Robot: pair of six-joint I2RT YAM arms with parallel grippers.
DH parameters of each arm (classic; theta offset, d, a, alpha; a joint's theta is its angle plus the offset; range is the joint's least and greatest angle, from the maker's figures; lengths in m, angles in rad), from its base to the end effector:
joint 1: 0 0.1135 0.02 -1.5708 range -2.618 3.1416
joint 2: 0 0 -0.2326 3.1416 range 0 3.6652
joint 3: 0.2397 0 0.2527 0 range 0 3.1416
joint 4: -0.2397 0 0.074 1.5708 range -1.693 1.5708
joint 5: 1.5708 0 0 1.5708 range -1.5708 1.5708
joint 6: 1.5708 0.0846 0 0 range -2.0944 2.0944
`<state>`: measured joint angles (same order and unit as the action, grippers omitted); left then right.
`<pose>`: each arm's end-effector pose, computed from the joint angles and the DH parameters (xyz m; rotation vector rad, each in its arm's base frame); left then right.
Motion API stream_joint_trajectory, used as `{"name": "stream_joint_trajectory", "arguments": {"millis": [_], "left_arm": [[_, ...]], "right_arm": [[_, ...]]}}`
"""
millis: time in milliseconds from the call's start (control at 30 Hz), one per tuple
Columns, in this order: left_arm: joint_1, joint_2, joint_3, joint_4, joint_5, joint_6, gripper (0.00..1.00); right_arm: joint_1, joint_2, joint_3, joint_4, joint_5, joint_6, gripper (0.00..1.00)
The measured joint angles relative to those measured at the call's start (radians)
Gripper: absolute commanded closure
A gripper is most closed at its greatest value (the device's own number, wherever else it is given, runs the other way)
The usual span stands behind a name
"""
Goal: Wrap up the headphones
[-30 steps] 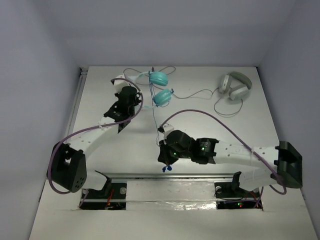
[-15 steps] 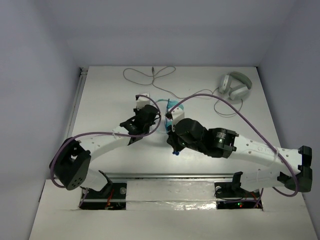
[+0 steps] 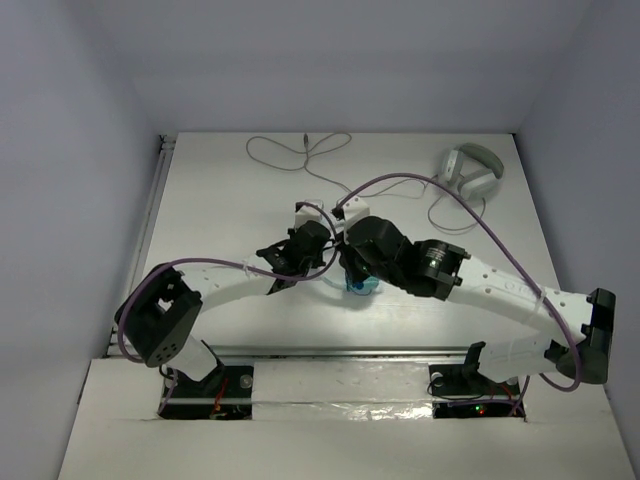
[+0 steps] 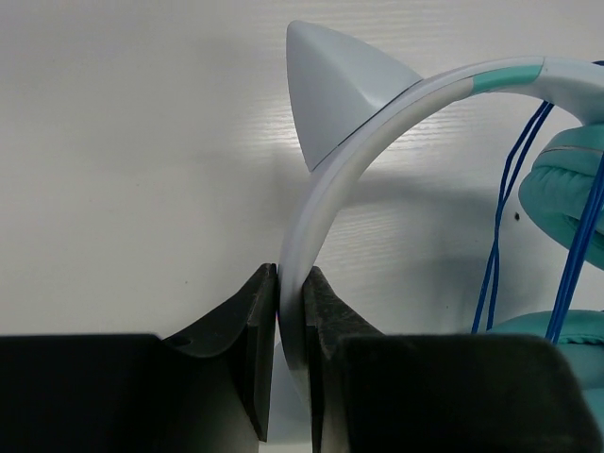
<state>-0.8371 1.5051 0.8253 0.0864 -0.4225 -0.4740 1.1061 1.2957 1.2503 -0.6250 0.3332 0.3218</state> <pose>0.2659 -0.2432 0.1534 0.1443 2.1180 -0.3251 0.1706 0.2785 0.2905 -0.6827 2.1237 0.4211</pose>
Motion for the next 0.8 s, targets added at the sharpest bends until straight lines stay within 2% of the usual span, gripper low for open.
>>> {"name": "stream_joint_trajectory", "arguments": {"millis": [300, 800], "left_arm": [[-0.005, -0.064, -0.071, -0.015, 0.123, 0.049, 1.00], [-0.014, -0.206, -0.059, -0.159, 0.428, 0.159, 1.00]], "right_arm": [[-0.138, -0.052, -0.057, 0.017, 0.046, -0.052, 1.00], [-0.150, -0.008, -0.080, 0.064, 0.206, -0.138, 1.00]]}}
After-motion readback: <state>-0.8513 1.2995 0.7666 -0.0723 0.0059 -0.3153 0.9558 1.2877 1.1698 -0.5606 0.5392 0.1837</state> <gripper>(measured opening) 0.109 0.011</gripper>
